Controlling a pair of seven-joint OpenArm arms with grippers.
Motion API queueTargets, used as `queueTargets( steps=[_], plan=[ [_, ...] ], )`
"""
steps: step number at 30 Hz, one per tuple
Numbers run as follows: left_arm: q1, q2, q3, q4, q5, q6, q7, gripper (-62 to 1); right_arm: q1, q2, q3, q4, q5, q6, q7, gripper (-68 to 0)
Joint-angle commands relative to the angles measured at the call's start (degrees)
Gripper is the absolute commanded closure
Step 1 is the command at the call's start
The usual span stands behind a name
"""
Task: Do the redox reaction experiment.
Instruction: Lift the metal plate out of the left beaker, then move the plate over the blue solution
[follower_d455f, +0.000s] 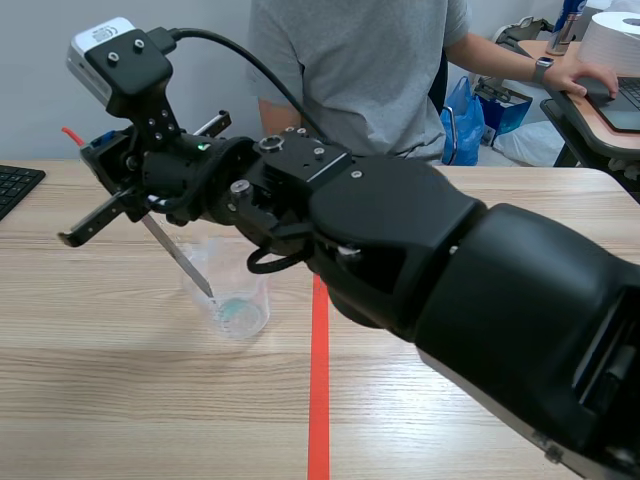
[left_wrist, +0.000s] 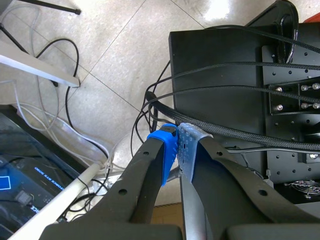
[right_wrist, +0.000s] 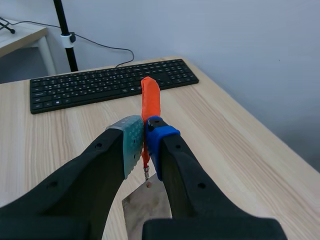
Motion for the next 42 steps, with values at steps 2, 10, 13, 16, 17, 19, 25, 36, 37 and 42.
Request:
queueTargets(
  steps=[2,10,13,16,17,19,25,36,37,42],
  plan=[
    [0.74,-0.07,-0.15,0.76,-0.33,-0.15,-0.59,-1.9,0.90,2.34,0.61,3.45,0.35,-0.37,-0.52,-1.7],
    [0.74,-0.07,-0.15,0.76,-0.33,-0.15,-1.29,-1.9,-0.74,8.24,2.10,11.19,0.35,-0.35,-1.95,-1.7],
    [0.74,-0.07,-0.15,0.76,-0.33,-0.15,-1.42,-1.9,-1.09,9.90,2.10,14.05,0.13,-0.17,-2.75,-1.7],
    [0.74,-0.07,-0.15,0.76,-0.33,-0.15,-1.42,-1.9,-1.73,11.39,2.16,17.11,-1.18,0.00,-3.02,-1.7],
    [0.74,-0.07,-0.15,0.76,-0.33,-0.15,-1.40,-1.9,-2.03,11.80,2.45,18.18,-1.70,0.13,-3.15,-1.7],
    [0.74,-0.07,-0.15,0.76,-0.33,-0.15,-1.42,-1.9,-2.54,12.57,3.23,20.26,-2.10,0.44,-3.78,-1.7],
    [0.74,-0.07,-0.15,0.76,-0.33,-0.15,-1.42,-1.9,-3.48,14.47,6.75,24.87,-2.58,3.63,-5.60,-1.7],
    [0.74,-0.07,-0.15,0.76,-0.33,-0.15,-1.62,-1.9,-5.20,17.77,16.20,29.31,0.57,15.54,-5.73,-1.7],
    [0.74,-0.07,-0.15,0.76,-0.33,-0.15,-1.62,-1.9,-5.22,18.21,17.00,29.44,0.94,16.63,-5.75,-1.7],
    [0.74,-0.07,-0.15,0.76,-0.33,-0.15,-1.62,-1.9,-5.22,20.59,21.70,29.62,4.13,21.16,-5.75,-1.7]
  ],
)
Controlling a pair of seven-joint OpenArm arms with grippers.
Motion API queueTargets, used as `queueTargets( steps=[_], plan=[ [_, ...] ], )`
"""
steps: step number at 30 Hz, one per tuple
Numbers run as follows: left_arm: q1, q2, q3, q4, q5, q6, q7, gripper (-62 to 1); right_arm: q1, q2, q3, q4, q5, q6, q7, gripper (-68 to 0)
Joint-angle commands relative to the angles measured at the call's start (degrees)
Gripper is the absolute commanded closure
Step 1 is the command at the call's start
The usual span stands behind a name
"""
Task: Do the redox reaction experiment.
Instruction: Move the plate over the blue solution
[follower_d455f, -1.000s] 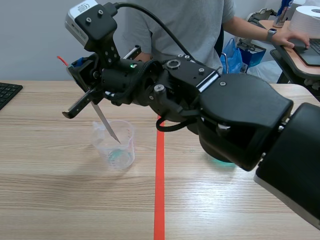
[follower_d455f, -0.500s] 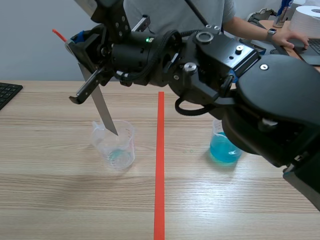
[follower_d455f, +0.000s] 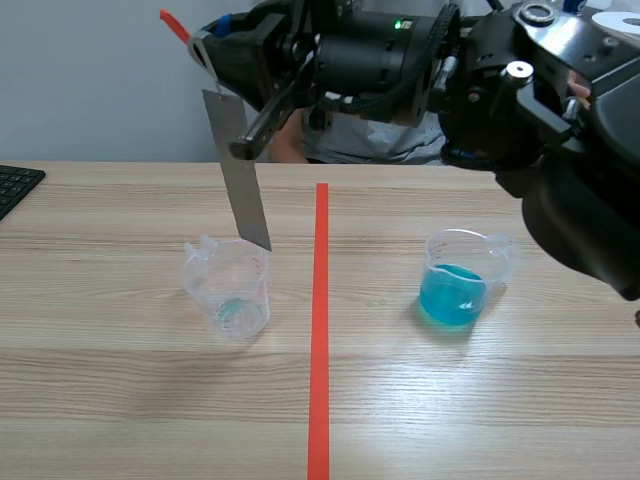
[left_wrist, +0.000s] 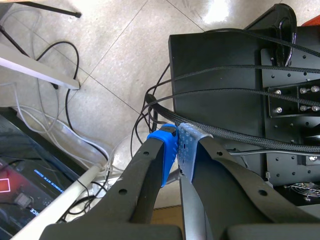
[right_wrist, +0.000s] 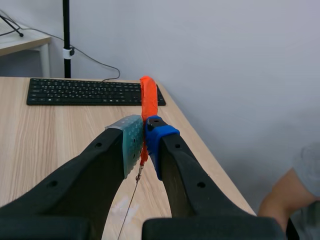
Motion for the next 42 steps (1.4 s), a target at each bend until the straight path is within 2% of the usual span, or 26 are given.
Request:
queueTargets(
  steps=[1,5,8,20,25,34,42],
  plan=[
    [0.76,-0.04,-0.15,0.76,-0.33,-0.15,-1.01,-1.9,1.31,1.38,2.08,1.05,1.79,1.16,1.11,-1.7],
    [0.76,-0.04,-0.15,0.76,-0.33,-0.15,-1.03,-1.9,1.31,3.82,5.95,1.05,5.16,6.36,1.14,-1.7],
    [0.76,-0.04,-0.15,0.76,-0.33,-0.15,-1.03,-1.9,1.31,6.36,8.20,1.05,7.61,9.18,1.16,-1.7],
    [0.74,-0.04,-0.15,0.76,-0.33,-0.15,-1.27,-1.9,1.31,16.52,15.26,1.16,14.01,9.18,1.40,-1.7],
    [0.74,-0.04,-0.15,0.76,-0.33,-0.15,-1.27,-1.9,1.31,20.37,15.45,1.16,15.63,9.18,1.36,-1.7],
    [0.74,-0.07,-0.15,0.76,-0.33,-0.15,-1.49,-1.9,1.33,29.53,15.45,2.89,20.85,9.18,1.42,-1.7],
    [0.74,-0.11,-0.15,0.76,-0.33,-0.13,-2.56,-1.9,-0.33,35.74,15.43,2.97,23.21,9.18,1.70,-1.7]
  ],
)
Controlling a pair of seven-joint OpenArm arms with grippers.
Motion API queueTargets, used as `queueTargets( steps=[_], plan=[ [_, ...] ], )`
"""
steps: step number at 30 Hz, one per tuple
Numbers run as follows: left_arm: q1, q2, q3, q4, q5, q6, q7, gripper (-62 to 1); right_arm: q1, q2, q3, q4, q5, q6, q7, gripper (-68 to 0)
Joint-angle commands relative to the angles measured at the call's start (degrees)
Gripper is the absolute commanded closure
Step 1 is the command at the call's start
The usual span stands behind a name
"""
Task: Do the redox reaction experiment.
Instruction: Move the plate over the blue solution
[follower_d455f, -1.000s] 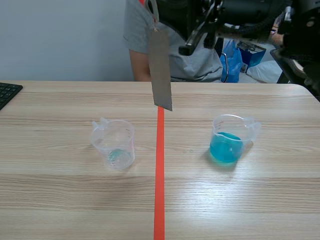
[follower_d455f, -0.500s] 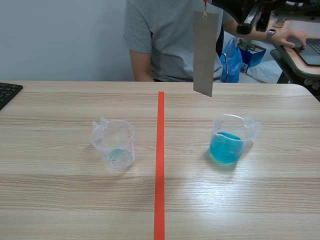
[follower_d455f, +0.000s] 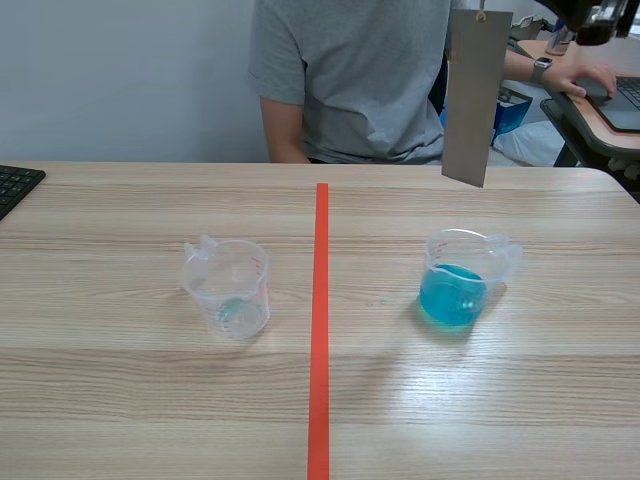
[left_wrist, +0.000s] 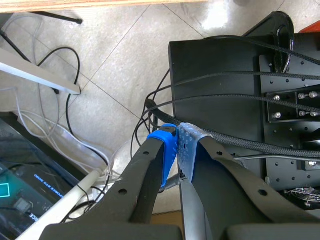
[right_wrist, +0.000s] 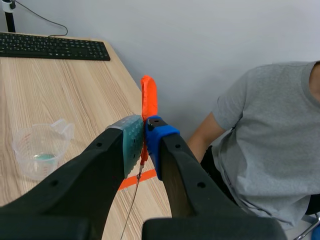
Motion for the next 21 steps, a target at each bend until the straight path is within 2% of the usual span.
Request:
queueTargets(
  steps=[1,8,12,21],
  plan=[
    [0.72,-0.22,-0.15,0.76,-0.33,-0.15,-0.72,-1.9,-0.28,1.38,0.33,0.70,0.52,0.33,1.57,-1.7],
    [0.72,-1.03,-0.15,0.76,-0.33,-0.13,-0.96,-1.9,-3.67,1.79,0.33,0.63,-0.09,0.33,3.28,-1.7],
    [0.72,-1.01,-0.15,0.76,-0.33,-0.13,-0.98,-1.9,-4.85,1.79,0.33,-0.04,-2.12,0.33,4.70,-1.7],
    [0.72,-1.01,-0.15,0.76,-0.33,-0.13,-1.01,-1.9,-4.87,1.44,0.33,-3.56,-2.91,0.33,6.78,-1.5]
  ],
)
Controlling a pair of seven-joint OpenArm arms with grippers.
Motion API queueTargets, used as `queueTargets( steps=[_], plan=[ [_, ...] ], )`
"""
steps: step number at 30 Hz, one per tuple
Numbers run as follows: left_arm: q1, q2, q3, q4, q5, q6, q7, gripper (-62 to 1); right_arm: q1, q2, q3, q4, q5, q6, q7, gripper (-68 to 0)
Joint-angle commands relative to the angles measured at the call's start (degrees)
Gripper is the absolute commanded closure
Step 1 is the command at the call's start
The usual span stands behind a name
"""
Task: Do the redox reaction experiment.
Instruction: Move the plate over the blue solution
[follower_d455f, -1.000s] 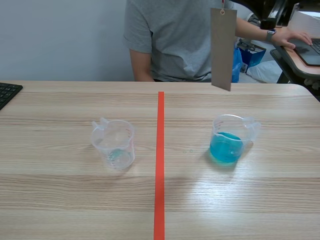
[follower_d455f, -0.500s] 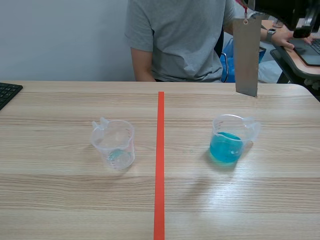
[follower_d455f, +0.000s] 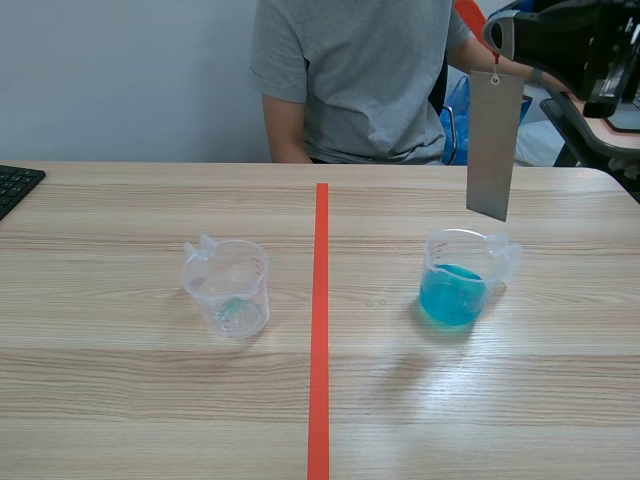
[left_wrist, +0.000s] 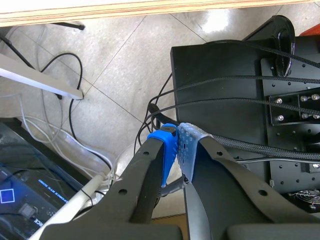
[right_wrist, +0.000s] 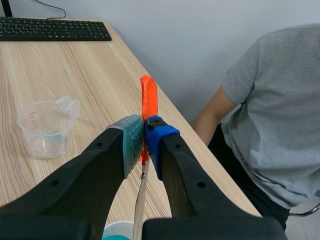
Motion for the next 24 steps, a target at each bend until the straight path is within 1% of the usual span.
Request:
queueTargets(
  steps=[1,3,9,19,24],
  plan=[
    [0.72,-0.04,-0.15,0.76,-0.33,-0.15,-0.76,-1.9,1.29,0.04,0.37,-0.33,0.83,0.33,1.11,-1.5],
    [0.72,-0.04,-0.15,0.76,-0.33,-0.15,-0.76,-1.9,1.27,-0.37,0.37,-1.07,0.81,0.33,1.31,-1.5],
    [0.72,-0.04,-0.15,0.76,-0.33,-0.15,-0.76,-1.9,1.29,-0.63,0.37,-1.79,-1.75,0.33,3.26,-1.5],
    [0.72,-0.07,-0.15,0.76,-0.33,-0.15,-0.76,-1.9,1.29,-0.61,0.37,-1.79,-2.03,0.33,3.26,-1.3],
    [0.74,-1.36,-0.15,0.76,-0.33,-0.17,-0.74,-1.9,1.29,-0.42,0.35,-1.79,-2.67,0.33,3.45,-1.2]
  ],
)
